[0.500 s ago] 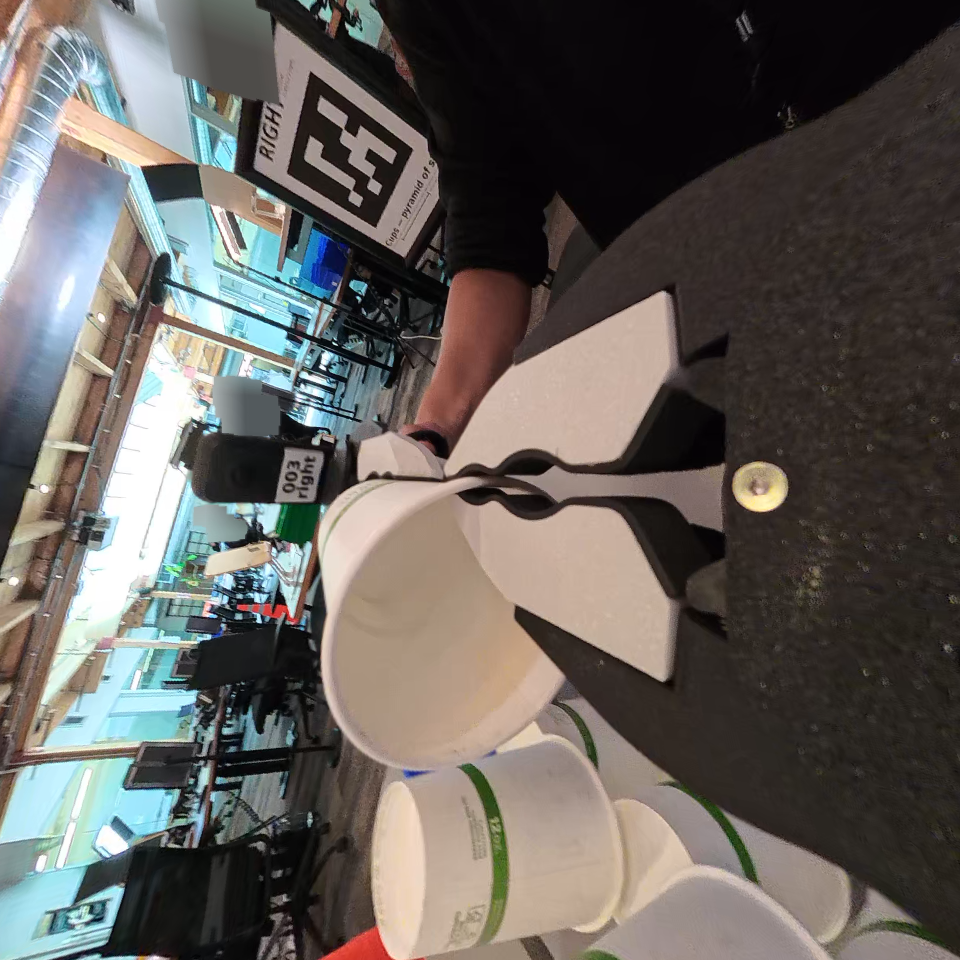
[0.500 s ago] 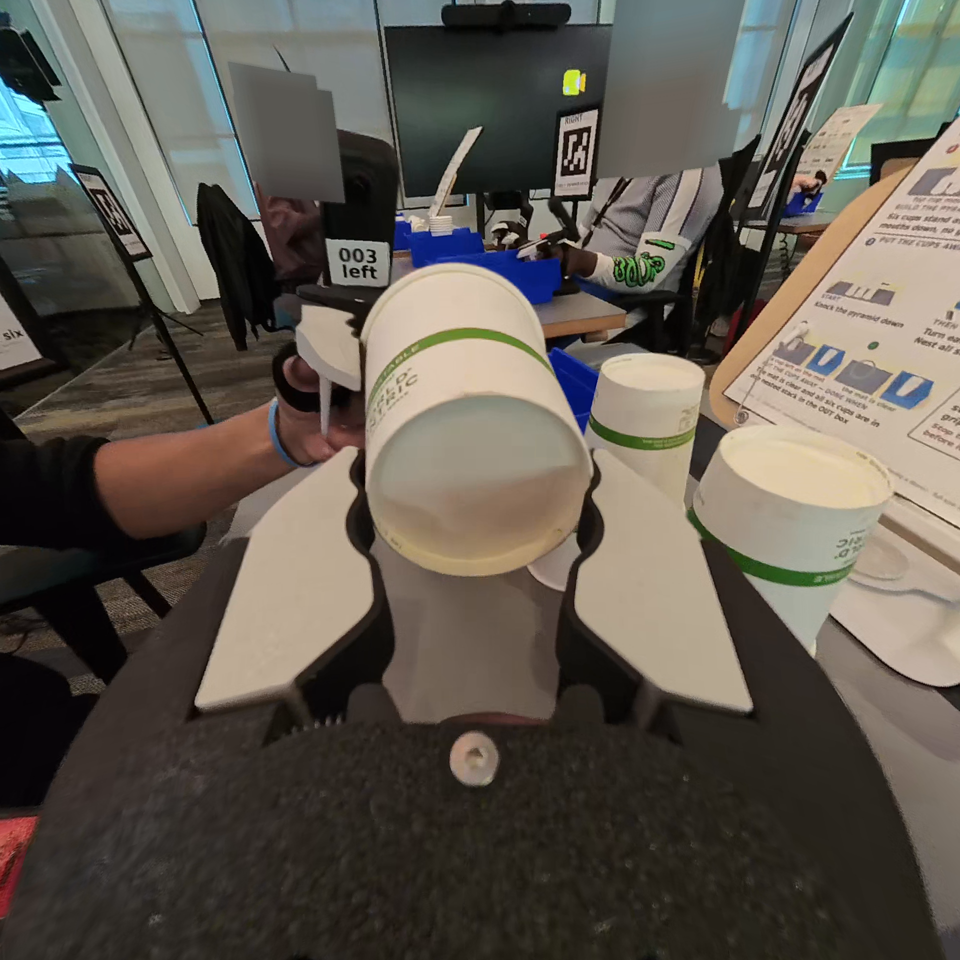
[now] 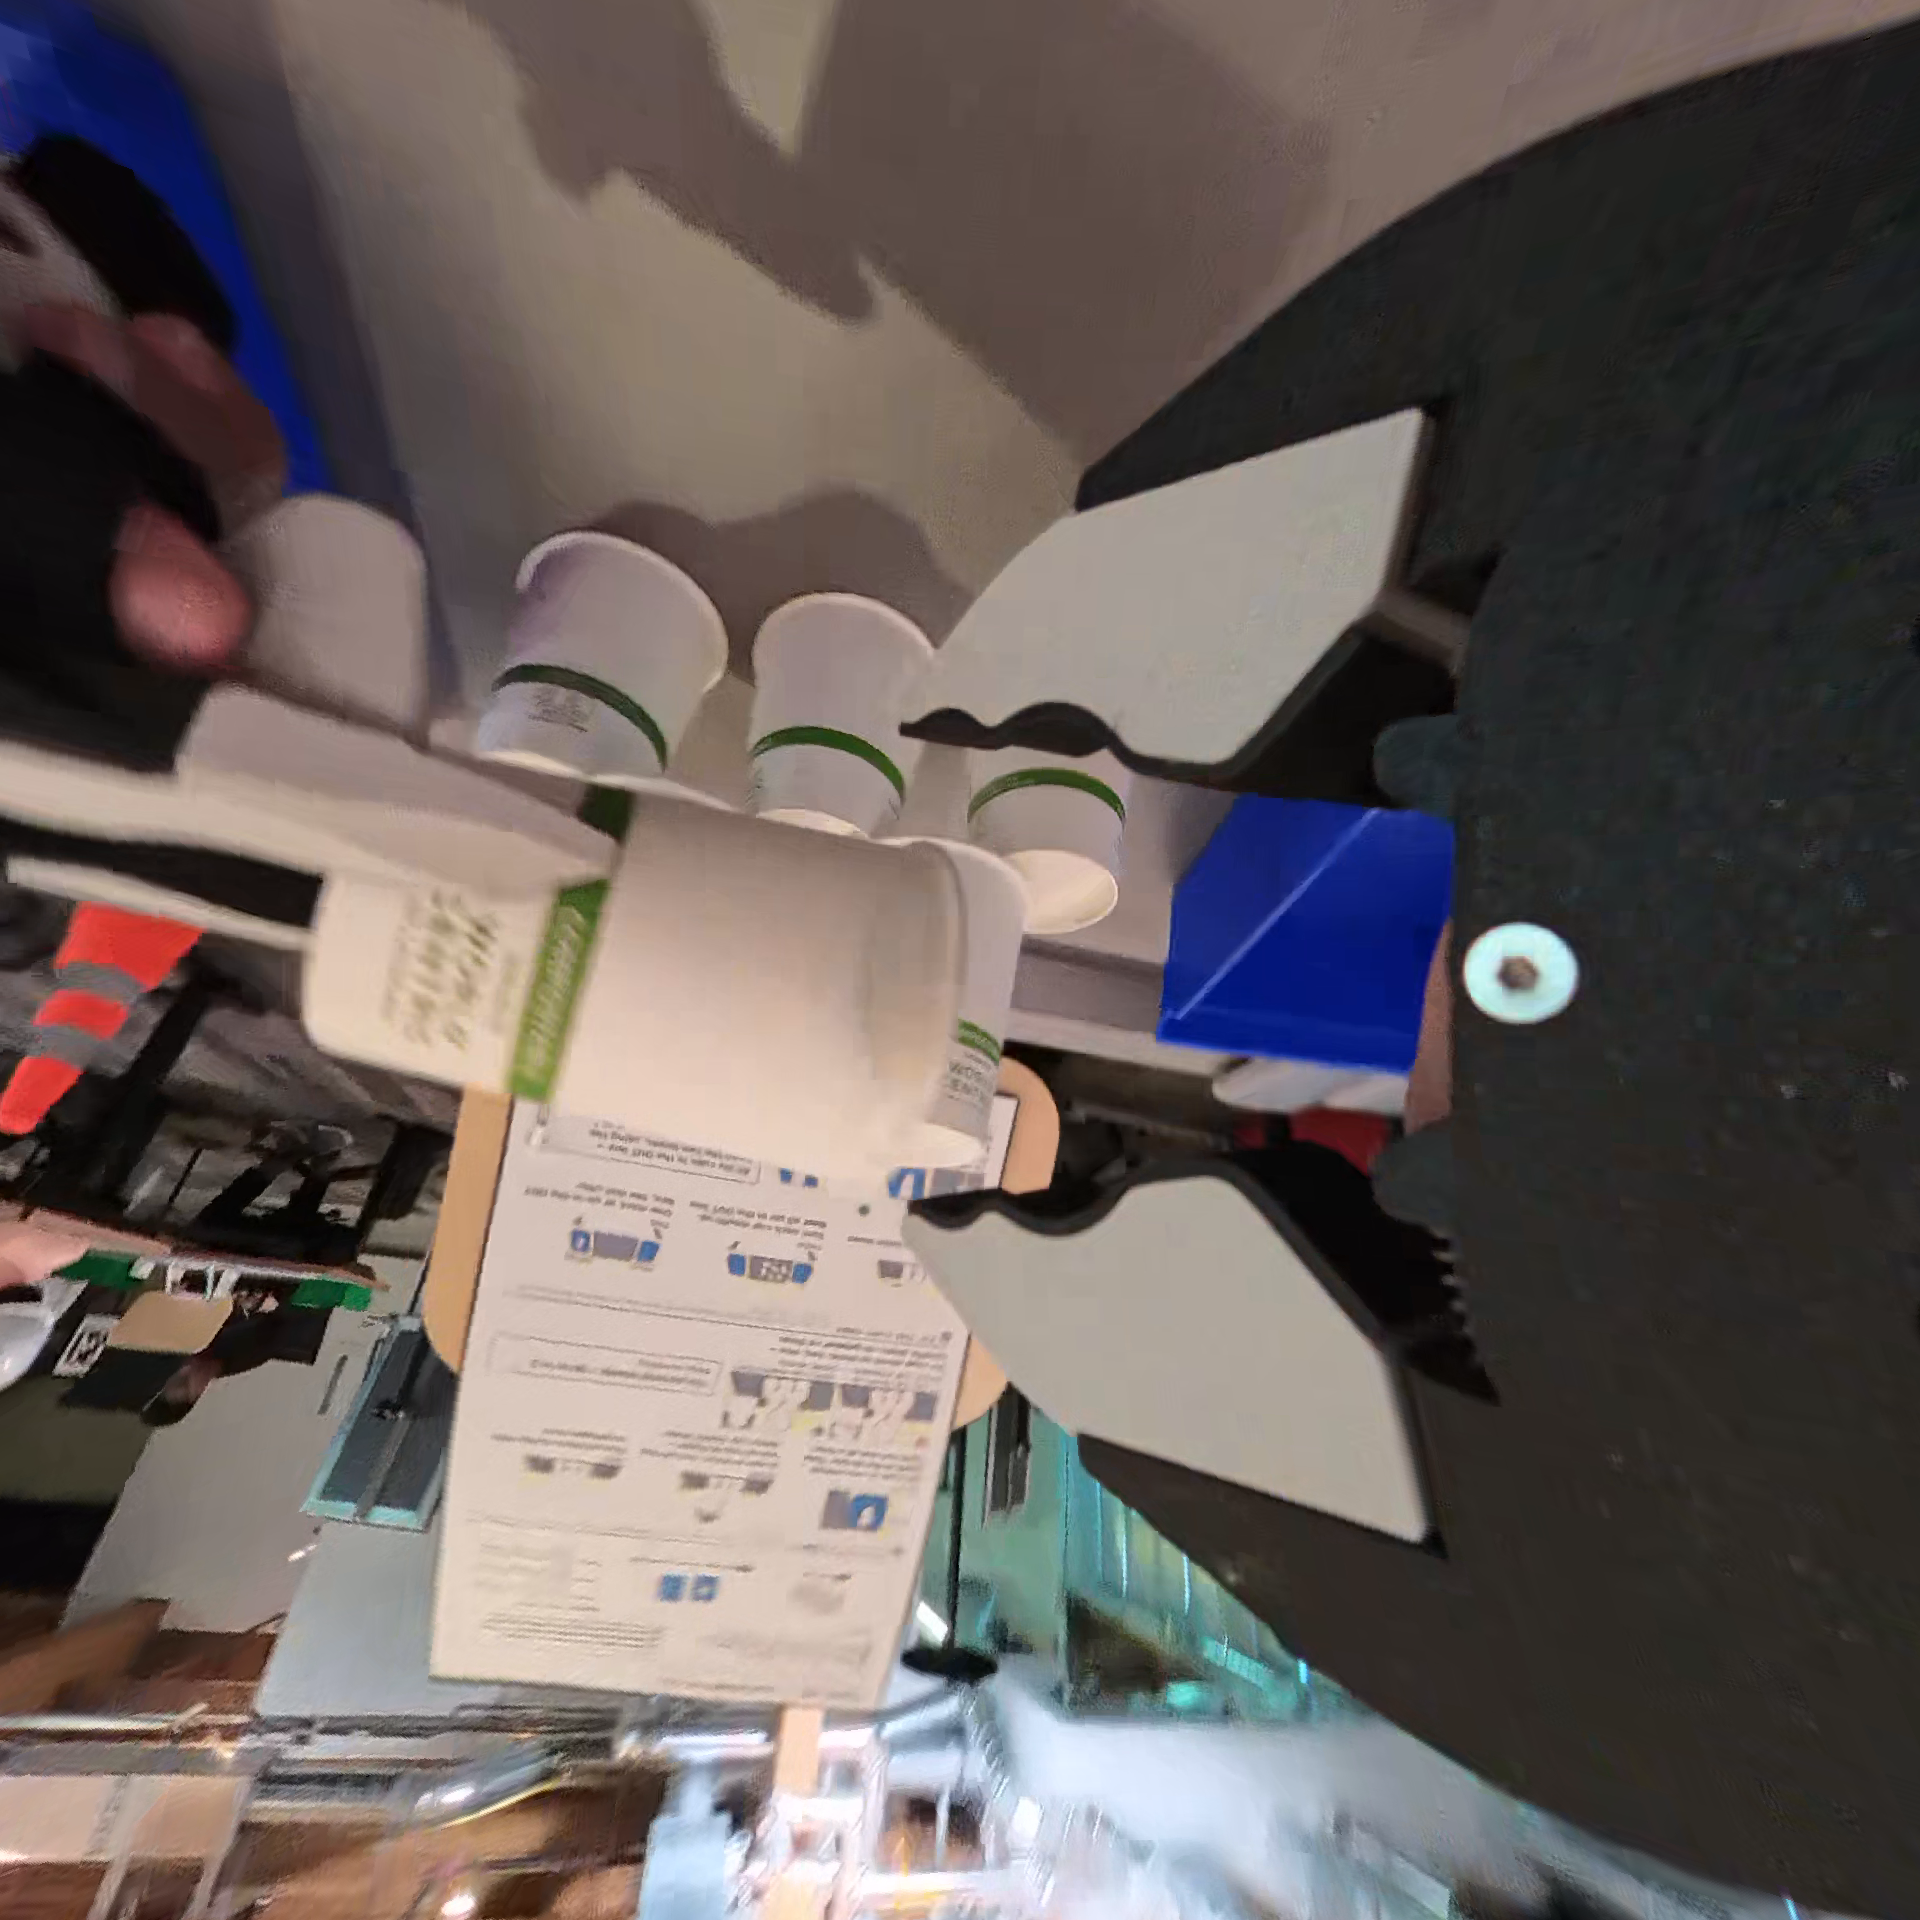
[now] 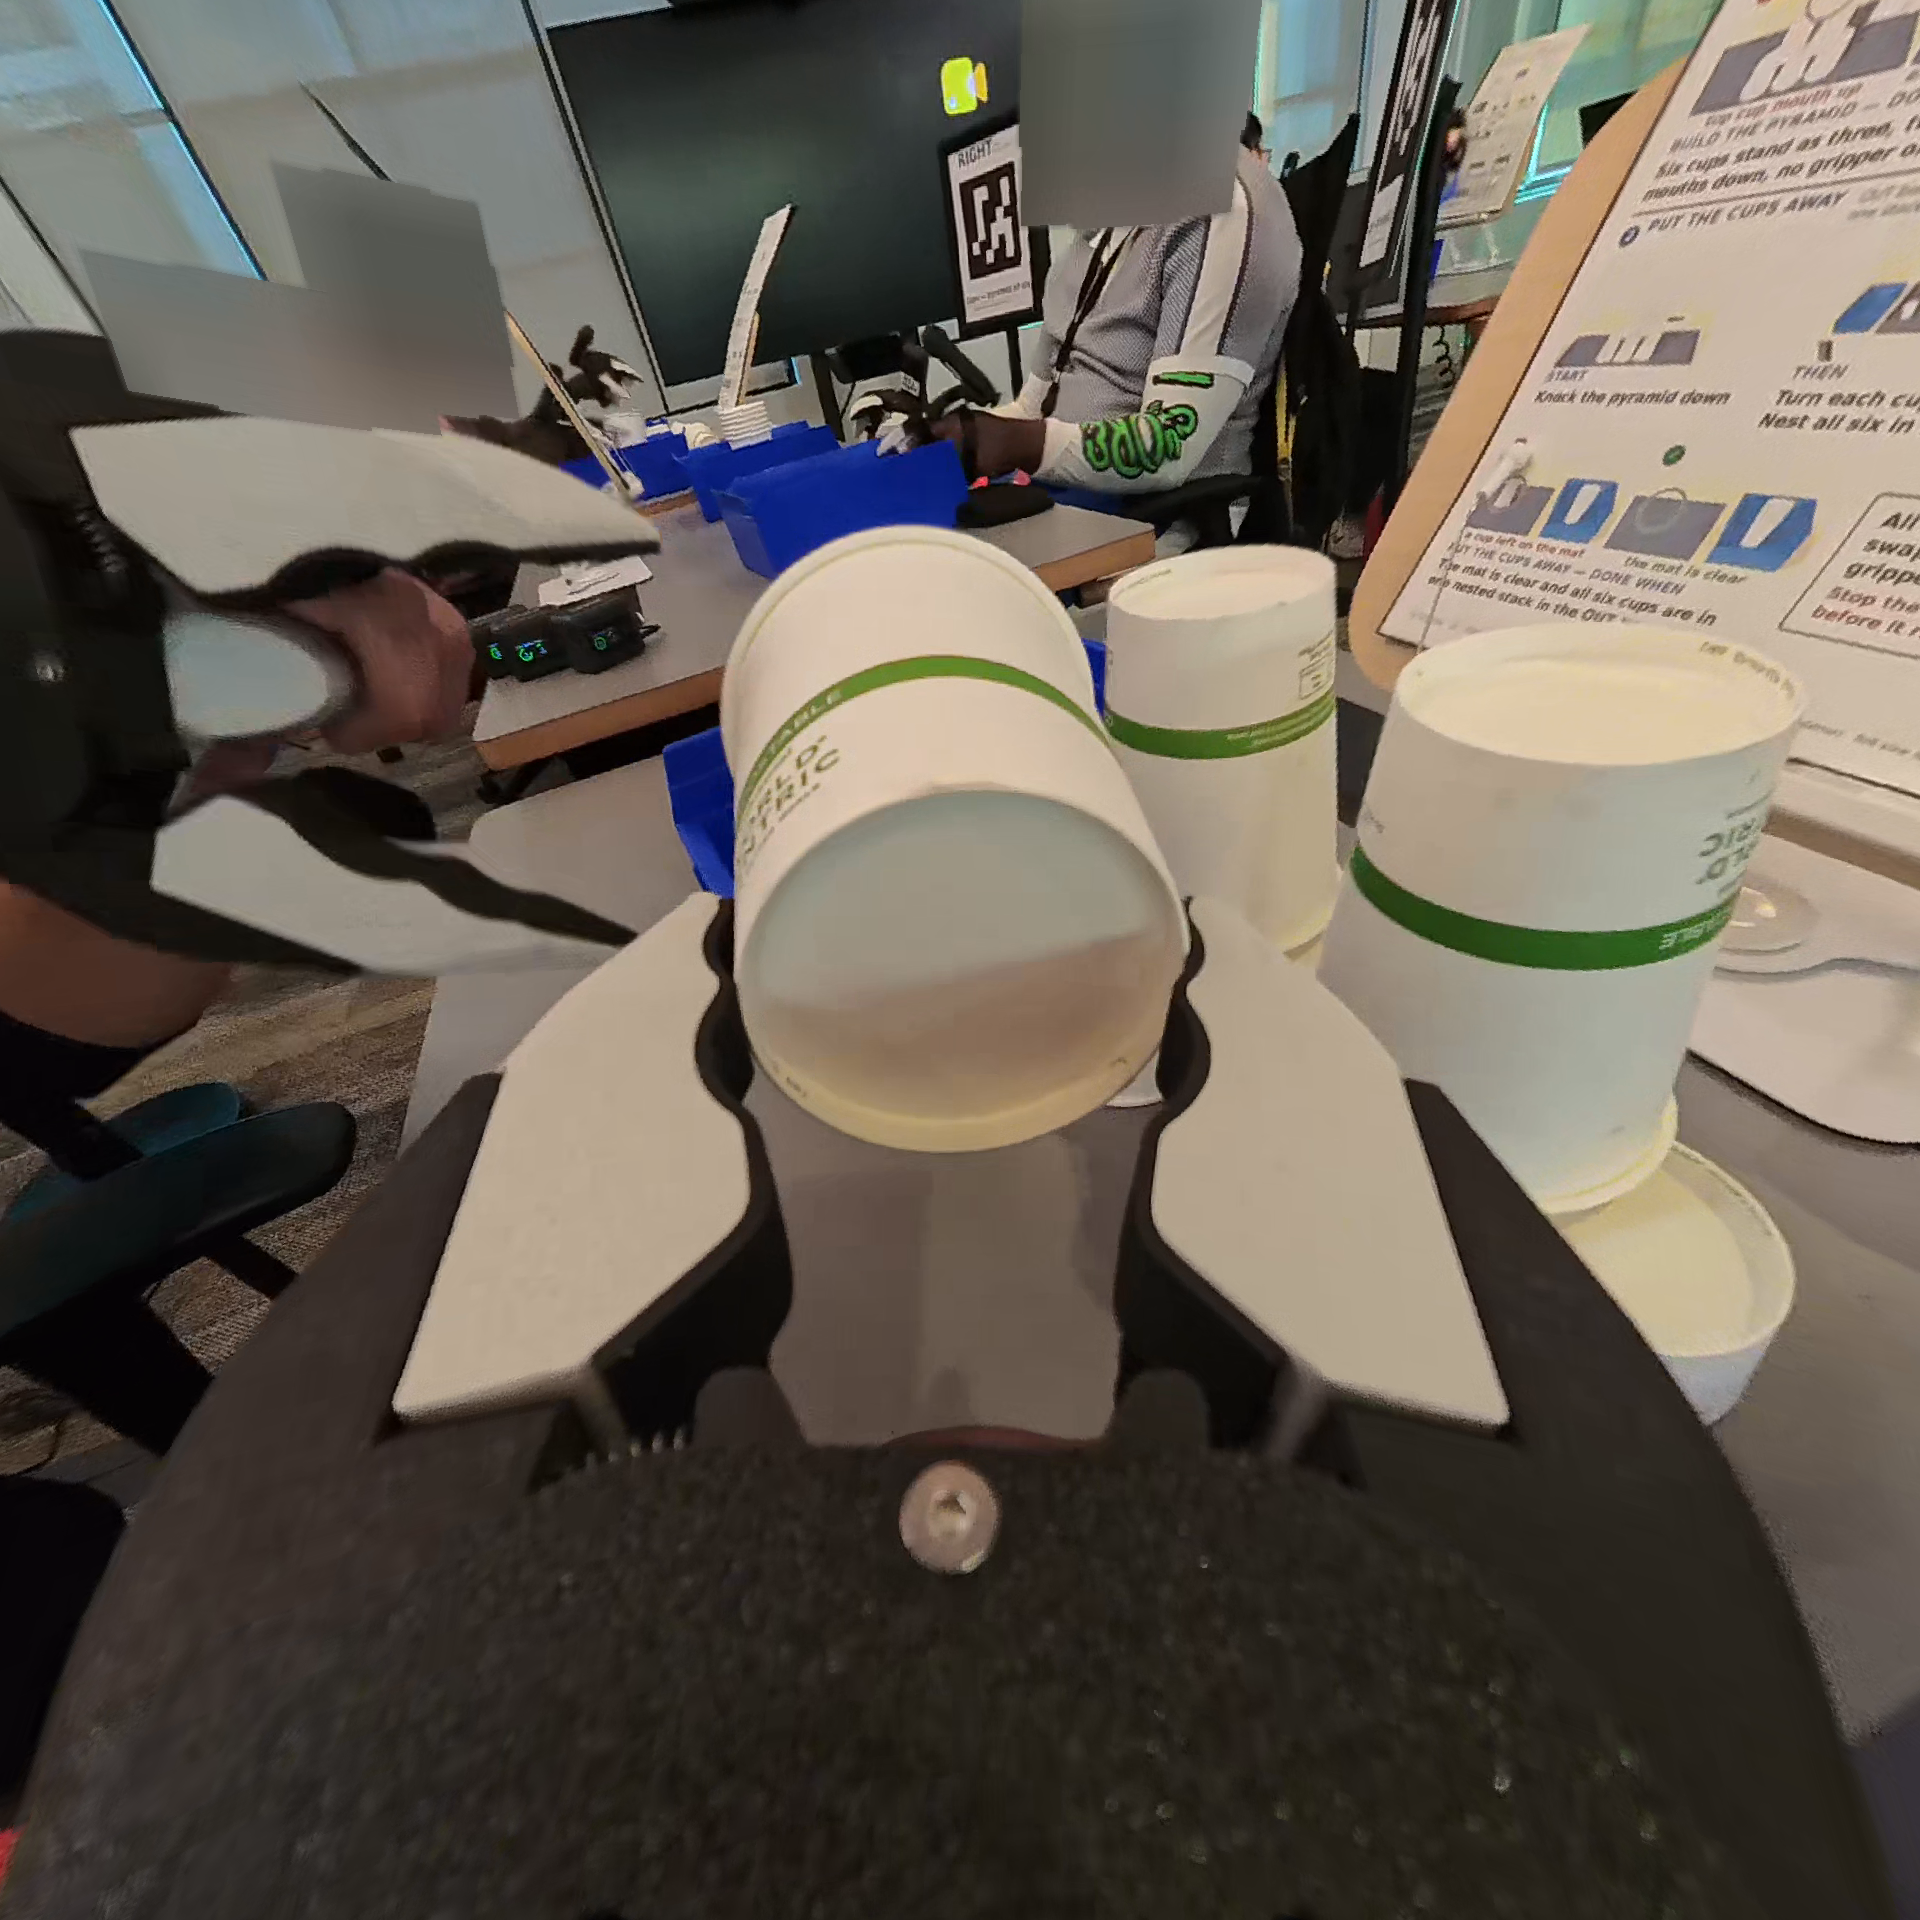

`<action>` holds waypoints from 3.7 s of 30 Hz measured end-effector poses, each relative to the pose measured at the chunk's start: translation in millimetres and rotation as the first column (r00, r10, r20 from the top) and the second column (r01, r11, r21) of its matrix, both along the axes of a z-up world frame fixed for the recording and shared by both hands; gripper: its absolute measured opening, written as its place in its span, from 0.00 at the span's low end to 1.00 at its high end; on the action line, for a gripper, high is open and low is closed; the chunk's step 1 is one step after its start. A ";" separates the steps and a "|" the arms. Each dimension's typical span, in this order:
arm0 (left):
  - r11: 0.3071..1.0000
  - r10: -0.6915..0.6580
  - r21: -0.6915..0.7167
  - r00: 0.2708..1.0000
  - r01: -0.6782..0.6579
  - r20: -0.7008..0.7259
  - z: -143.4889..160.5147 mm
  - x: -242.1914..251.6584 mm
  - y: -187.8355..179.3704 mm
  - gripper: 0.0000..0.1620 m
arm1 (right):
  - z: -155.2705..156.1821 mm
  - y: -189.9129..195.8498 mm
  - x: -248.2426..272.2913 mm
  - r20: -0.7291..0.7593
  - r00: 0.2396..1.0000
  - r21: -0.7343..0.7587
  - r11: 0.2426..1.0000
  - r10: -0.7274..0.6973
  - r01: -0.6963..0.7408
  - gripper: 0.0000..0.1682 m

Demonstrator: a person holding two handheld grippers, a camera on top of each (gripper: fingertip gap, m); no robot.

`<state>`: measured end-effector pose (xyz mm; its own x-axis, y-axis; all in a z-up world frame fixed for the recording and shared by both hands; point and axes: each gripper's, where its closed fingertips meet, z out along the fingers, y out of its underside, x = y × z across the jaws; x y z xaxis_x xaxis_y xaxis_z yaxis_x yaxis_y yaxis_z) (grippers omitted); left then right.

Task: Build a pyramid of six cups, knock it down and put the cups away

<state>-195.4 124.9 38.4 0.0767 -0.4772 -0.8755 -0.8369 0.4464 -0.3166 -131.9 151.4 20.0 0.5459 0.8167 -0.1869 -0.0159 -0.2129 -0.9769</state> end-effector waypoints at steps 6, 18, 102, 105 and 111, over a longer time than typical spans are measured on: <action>0.996 0.032 0.086 0.976 -0.014 -0.217 -18.5 37.6 18.8 0.55 | -8.2 -5.1 -13.3 0.068 0.997 0.003 1.000 -0.026 0.026 0.46; 0.993 0.079 0.103 0.967 -0.056 -0.243 -32.7 56.9 46.5 0.52 | -10.4 -5.6 -4.7 0.077 0.995 0.011 0.998 -0.066 0.065 0.46; 0.579 0.546 -0.785 0.610 0.222 0.575 -156.6 -34.6 -62.3 0.44 | -109.5 -103.1 -1.8 0.111 0.979 0.048 0.985 -0.169 0.165 0.49; 0.549 0.544 -0.802 0.628 0.235 0.556 -161.4 -28.6 -65.6 0.44 | -114.1 -104.4 -4.1 0.138 0.977 0.056 0.986 -0.164 0.158 0.48; 0.550 0.539 -0.797 0.623 0.249 0.567 -158.5 -31.2 -69.5 0.45 | -122.6 -104.1 -7.6 0.158 0.977 0.032 0.990 -0.142 0.138 0.47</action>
